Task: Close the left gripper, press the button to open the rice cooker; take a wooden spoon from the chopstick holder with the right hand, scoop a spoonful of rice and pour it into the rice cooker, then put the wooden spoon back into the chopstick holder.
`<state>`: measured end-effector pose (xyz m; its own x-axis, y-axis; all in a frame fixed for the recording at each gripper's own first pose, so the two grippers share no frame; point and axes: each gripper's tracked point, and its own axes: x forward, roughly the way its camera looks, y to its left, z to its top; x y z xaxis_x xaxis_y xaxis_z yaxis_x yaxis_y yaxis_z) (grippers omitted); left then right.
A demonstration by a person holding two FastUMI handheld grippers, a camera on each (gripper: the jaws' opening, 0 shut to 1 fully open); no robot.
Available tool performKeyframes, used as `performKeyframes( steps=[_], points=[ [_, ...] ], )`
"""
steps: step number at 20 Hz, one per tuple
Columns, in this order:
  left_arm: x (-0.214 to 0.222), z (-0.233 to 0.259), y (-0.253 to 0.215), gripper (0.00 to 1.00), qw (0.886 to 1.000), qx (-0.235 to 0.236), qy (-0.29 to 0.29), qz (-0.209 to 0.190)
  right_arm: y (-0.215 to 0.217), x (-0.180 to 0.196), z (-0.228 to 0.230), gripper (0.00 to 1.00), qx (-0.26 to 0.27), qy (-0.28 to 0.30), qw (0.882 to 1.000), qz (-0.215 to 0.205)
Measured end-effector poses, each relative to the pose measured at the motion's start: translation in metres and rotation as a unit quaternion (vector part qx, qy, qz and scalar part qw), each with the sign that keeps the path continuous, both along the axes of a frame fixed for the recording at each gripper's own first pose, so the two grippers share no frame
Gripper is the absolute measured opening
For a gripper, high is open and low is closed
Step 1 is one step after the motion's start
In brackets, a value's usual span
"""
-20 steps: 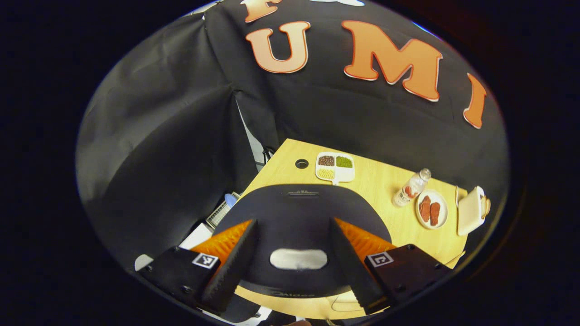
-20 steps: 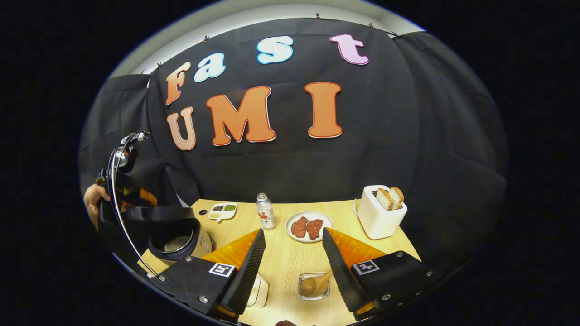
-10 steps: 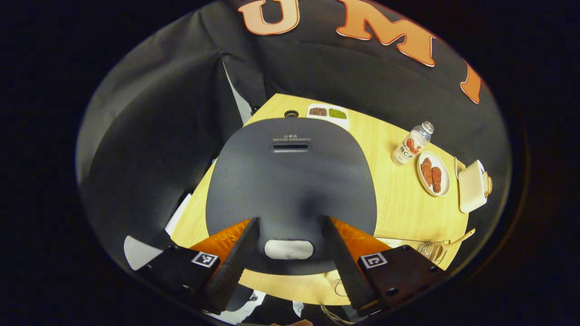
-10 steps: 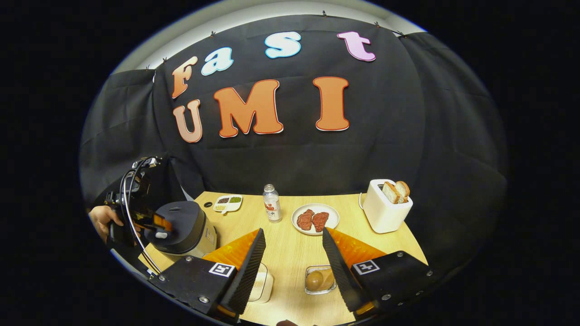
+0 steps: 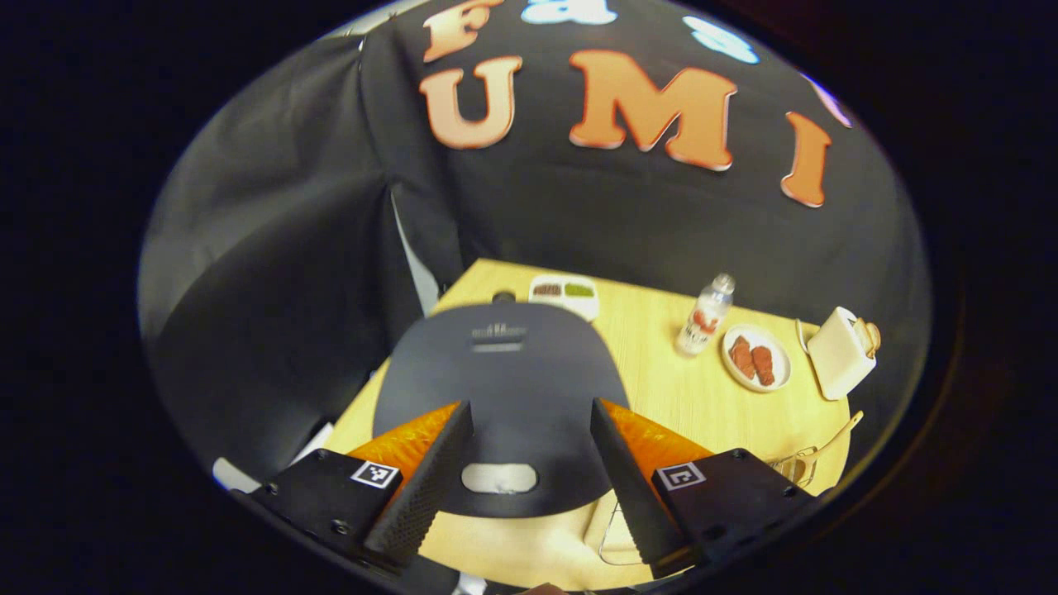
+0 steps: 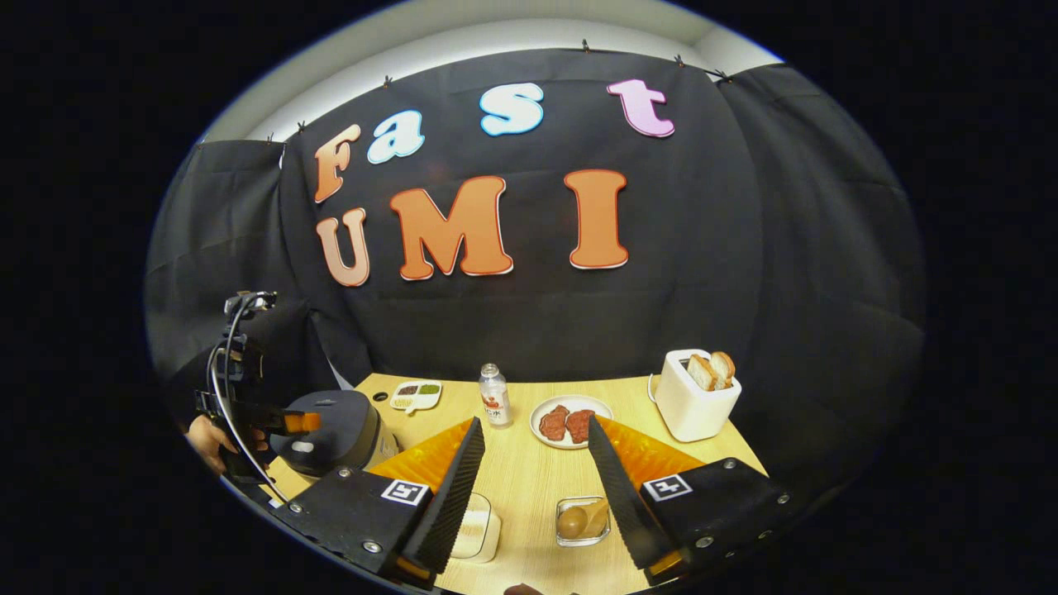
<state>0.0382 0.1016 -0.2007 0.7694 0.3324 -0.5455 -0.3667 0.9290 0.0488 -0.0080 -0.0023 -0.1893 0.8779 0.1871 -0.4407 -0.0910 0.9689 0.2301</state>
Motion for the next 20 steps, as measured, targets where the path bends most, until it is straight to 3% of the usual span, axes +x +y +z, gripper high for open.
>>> performKeyframes(
  steps=[3, 9, 14, 20],
  points=[
    [0.001, 0.061, -0.027, 0.98, 0.995, 0.018, -0.086, -0.046, 0.0, 0.004, 0.024, 0.8, -0.027, -0.039, 0.999, -0.004],
    [-0.019, 0.14, -0.056, 0.98, 0.971, 0.057, -0.208, -0.104, 0.002, 0.009, 0.063, 0.79, -0.052, -0.102, 0.993, -0.012],
    [-0.04, 0.149, -0.069, 0.97, 0.956, 0.06, -0.258, -0.123, -0.001, 0.008, 0.082, 0.8, -0.048, -0.141, 0.989, -0.024],
    [-0.056, 0.15, -0.075, 0.99, 0.95, 0.072, -0.274, -0.133, 0.006, 0.005, 0.092, 0.8, -0.067, -0.177, 0.982, -0.025]
  ],
)
